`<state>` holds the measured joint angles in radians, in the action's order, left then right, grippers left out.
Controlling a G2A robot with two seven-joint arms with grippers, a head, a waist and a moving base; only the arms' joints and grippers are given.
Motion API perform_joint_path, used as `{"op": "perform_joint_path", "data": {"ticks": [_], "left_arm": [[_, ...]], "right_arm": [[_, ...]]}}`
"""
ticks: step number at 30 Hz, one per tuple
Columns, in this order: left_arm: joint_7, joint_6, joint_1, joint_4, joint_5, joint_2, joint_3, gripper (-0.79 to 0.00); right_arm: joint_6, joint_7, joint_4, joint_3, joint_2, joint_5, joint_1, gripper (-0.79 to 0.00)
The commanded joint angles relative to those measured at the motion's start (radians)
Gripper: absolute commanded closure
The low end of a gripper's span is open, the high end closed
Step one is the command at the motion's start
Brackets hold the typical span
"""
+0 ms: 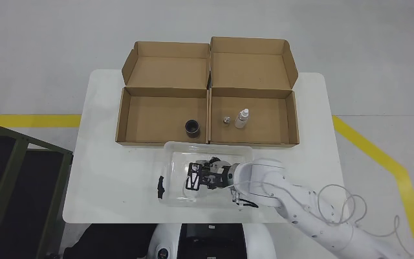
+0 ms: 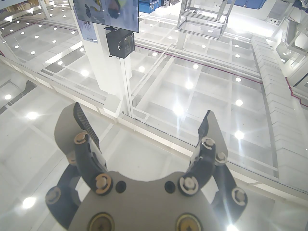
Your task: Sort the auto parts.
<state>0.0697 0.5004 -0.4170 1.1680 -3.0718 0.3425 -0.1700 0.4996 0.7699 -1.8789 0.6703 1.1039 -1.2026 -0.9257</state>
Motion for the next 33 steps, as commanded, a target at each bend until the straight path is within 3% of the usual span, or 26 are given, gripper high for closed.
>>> {"op": "perform_joint_path", "data": {"ticks": [1, 8, 17, 33], "left_arm": [[0.0, 0.0, 0.0, 0.0, 0.0, 0.0, 0.0, -0.785], [0.0, 0.0, 0.0, 0.0, 0.0, 0.0, 0.0, -0.785], [0.0, 0.0, 0.0, 0.0, 0.0, 0.0, 0.0, -0.785], [0.0, 0.0, 0.0, 0.0, 0.0, 0.0, 0.0, -0.785]], "right_arm": [[-0.01, -0.048, 0.001, 0.003, 0.003, -0.015, 0.0, 0.0], [-0.055, -0.173, 0.019, 0.004, 0.022, -0.049, 0.011, 0.0], [-0.086, -0.225, 0.05, -0.029, 0.067, -0.064, 0.093, 0.0], [-0.145, -0.35, 0.246, -0.116, 0.184, -0.037, 0.277, 0.0]]}}
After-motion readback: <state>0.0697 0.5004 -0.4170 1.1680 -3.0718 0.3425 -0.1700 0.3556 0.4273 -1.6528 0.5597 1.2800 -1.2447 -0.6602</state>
